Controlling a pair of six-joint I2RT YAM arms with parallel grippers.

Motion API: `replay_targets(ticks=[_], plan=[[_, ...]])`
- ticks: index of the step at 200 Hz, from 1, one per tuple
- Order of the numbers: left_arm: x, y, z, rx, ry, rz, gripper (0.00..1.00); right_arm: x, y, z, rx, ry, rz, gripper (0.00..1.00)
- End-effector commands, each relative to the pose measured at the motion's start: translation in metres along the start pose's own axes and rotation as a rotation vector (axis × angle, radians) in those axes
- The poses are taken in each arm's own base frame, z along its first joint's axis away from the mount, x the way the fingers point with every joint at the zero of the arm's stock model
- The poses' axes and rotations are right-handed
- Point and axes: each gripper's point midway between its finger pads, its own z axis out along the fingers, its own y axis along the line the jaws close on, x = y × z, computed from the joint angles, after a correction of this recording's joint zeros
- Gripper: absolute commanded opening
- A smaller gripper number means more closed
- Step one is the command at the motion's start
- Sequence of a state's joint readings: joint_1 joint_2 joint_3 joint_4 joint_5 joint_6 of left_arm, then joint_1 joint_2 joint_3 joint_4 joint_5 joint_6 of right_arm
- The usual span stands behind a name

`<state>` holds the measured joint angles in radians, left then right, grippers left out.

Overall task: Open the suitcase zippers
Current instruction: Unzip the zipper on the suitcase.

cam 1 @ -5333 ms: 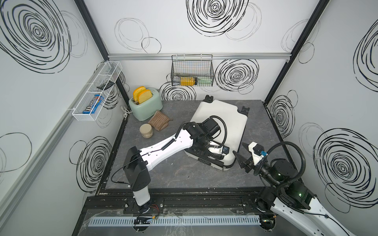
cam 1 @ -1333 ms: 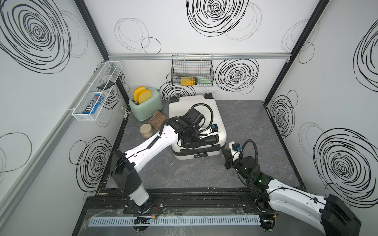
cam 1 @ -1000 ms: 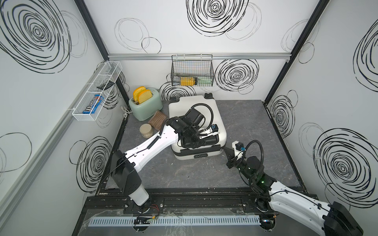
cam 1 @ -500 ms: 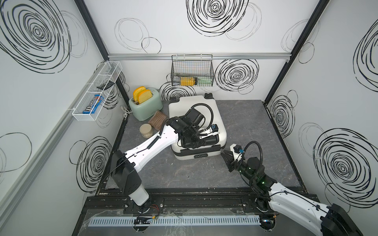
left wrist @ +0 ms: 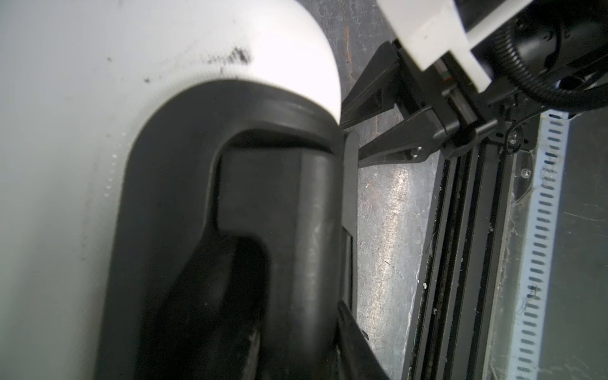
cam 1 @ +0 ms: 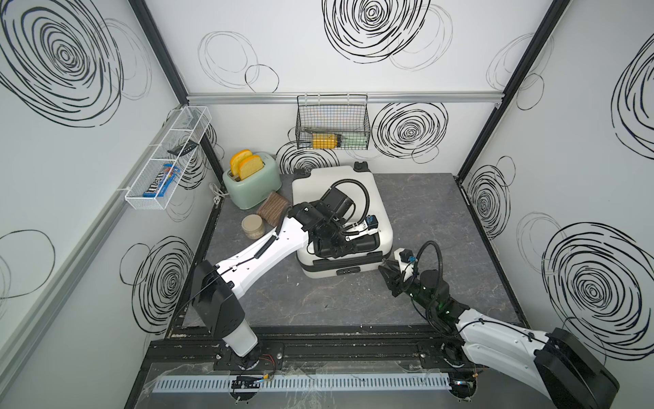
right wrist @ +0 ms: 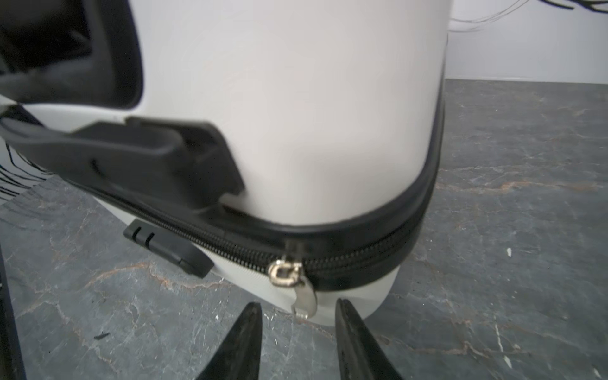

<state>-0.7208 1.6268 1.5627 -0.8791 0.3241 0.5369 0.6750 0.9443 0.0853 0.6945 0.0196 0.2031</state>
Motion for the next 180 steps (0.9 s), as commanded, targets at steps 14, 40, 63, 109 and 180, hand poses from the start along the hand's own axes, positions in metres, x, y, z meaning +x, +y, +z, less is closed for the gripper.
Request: replay_targets(ticks=[14, 40, 63, 109, 180], plan=[[-0.065, 0.003, -0.051, -0.071, -0.270, 0.093, 0.07, -0.040, -0.005, 0.003, 0.047, -0.129, 0.038, 0.28], [-0.065, 0.002, -0.050, -0.068, -0.269, 0.092, 0.07, -0.043, -0.010, 0.003, 0.077, -0.138, 0.045, 0.15], [-0.065, 0.002, -0.050, -0.071, -0.268, 0.093, 0.07, -0.041, -0.011, 0.004, 0.082, -0.131, 0.044, 0.10], [-0.064, 0.003, -0.050, -0.078, -0.263, 0.091, 0.07, -0.037, -0.018, 0.003, 0.116, -0.105, 0.045, 0.00], [-0.061, 0.005, -0.050, -0.093, -0.254, 0.087, 0.07, -0.027, -0.034, 0.003, 0.170, -0.048, 0.061, 0.00]])
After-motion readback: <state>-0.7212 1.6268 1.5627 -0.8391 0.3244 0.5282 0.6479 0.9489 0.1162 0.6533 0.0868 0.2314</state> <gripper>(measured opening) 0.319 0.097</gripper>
